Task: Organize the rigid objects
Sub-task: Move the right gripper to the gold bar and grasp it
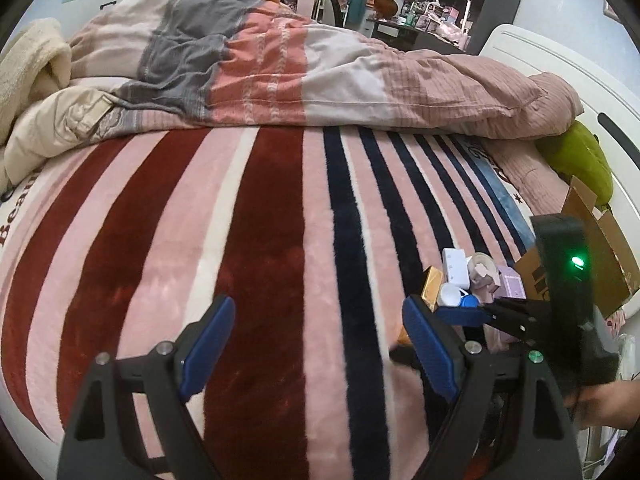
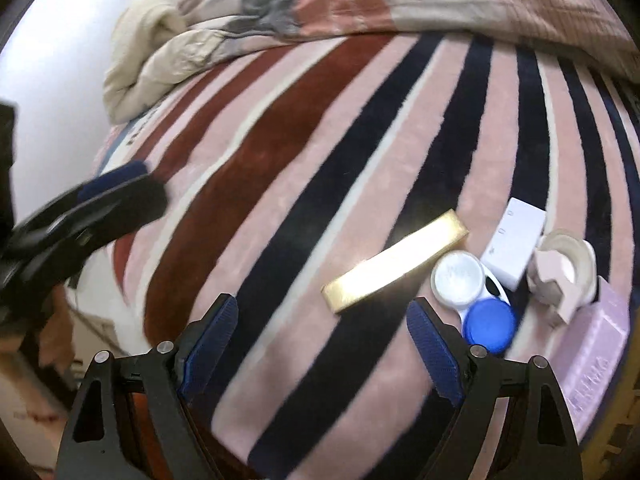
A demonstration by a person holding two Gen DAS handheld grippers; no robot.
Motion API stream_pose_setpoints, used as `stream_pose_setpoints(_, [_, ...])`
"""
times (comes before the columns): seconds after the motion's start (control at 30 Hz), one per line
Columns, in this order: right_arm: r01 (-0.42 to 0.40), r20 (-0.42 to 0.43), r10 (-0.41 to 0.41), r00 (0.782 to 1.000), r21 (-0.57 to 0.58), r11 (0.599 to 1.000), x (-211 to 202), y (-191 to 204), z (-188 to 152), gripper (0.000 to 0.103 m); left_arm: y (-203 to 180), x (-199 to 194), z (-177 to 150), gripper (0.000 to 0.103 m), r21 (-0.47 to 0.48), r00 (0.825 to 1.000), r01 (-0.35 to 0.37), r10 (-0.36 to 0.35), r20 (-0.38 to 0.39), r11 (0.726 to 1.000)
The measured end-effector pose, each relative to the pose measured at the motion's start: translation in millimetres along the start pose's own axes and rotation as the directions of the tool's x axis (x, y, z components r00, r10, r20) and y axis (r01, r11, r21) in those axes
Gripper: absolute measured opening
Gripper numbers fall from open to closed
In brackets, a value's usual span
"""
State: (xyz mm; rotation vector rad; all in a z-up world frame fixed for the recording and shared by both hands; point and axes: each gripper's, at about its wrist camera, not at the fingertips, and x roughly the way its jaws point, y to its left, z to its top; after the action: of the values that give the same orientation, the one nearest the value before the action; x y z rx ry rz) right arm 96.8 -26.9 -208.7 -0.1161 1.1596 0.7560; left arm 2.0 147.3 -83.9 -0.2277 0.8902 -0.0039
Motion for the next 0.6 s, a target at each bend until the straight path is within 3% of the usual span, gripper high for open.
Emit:
stream_pose_setpoints(0.07, [0.044, 0.003, -0.045, 0.999, 0.031, 0.999, 7, -4, 5, 0.065, 1, -1, -1, 0.083, -0.006, 1.0, 0.006, -0.006, 0.003, 1.0])
stream_pose_setpoints(0.17, [0.103, 0.025, -0.104, 0.994, 0.051, 0.993, 12, -12, 11, 0.043, 2, -3, -3, 0.083, -0.009, 1.0, 0.013, -0.013, 0.009, 1.0])
stream_pose_setpoints(0.33, [0.103, 0.025, -0.102, 0.994, -0.041, 0.994, 5, -5, 6, 0.017, 3, -1, -3, 0.083, -0.017, 0.999, 0.041, -0.041, 0.005, 0.999])
stream_pose_setpoints(0.47, [0.138, 0.019, -0.138, 0.99, -0.225, 0.965, -3, 15, -10, 0.013, -1, 2, -3, 0.083, -0.01, 0.999, 0.052, -0.052, -0.004, 0.999])
stream_pose_setpoints(0.6, [0.162, 0.012, -0.166, 0.986, -0.294, 0.942, -4, 19, -20, 0.014, -7, 8, -3, 0.083, -0.006, 0.997, 0.081, -0.081, -0.018, 0.997])
